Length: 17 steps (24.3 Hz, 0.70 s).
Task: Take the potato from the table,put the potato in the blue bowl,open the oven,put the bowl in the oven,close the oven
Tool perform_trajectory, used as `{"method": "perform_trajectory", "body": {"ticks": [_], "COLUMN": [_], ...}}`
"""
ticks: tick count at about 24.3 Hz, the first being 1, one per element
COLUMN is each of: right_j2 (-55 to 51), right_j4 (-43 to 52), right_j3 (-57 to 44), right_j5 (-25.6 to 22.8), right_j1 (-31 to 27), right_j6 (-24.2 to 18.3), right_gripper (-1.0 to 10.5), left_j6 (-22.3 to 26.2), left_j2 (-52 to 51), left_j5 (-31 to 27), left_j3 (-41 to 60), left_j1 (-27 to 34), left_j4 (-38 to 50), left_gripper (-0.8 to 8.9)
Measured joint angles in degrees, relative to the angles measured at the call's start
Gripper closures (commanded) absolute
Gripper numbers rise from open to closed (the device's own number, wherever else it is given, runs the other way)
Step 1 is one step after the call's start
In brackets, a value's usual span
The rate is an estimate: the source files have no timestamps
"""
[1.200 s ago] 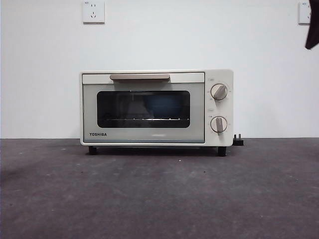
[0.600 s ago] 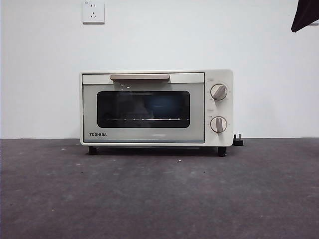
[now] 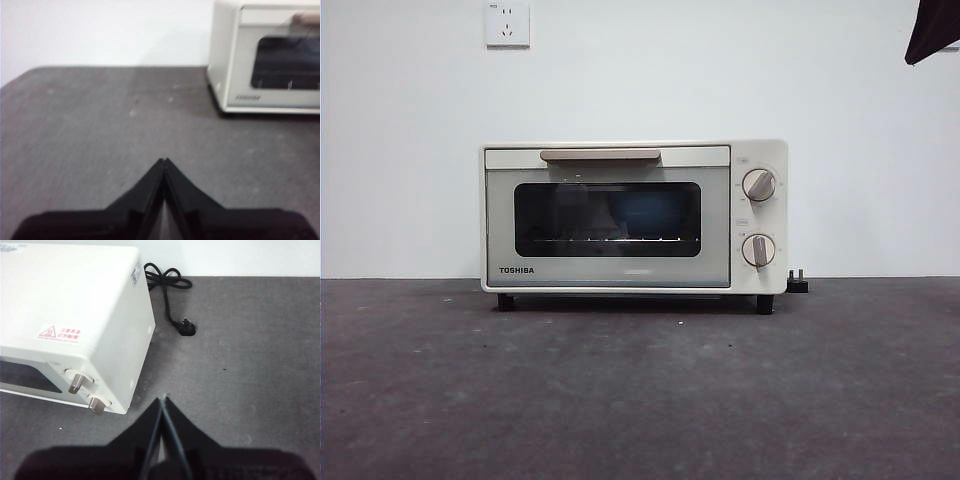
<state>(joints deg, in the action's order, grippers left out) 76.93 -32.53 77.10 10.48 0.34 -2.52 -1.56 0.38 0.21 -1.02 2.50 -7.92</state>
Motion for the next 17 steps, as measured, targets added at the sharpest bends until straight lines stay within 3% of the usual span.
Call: {"method": "perform_trajectory", "body": {"ticks": [17], "right_j2": [0.0], "right_j4": [0.0], "right_j3": [0.0], "right_j5": [0.0], "right_j1": [0.0], "right_j6": [0.0], "right_gripper": [9.5], "left_j6": [-1.1], "left_j2": [0.2], "left_j5": [0.0], "left_j3": [0.0], "left_j1": [0.0], "left_j4": [-2.2], "left_gripper": [8.17]}}
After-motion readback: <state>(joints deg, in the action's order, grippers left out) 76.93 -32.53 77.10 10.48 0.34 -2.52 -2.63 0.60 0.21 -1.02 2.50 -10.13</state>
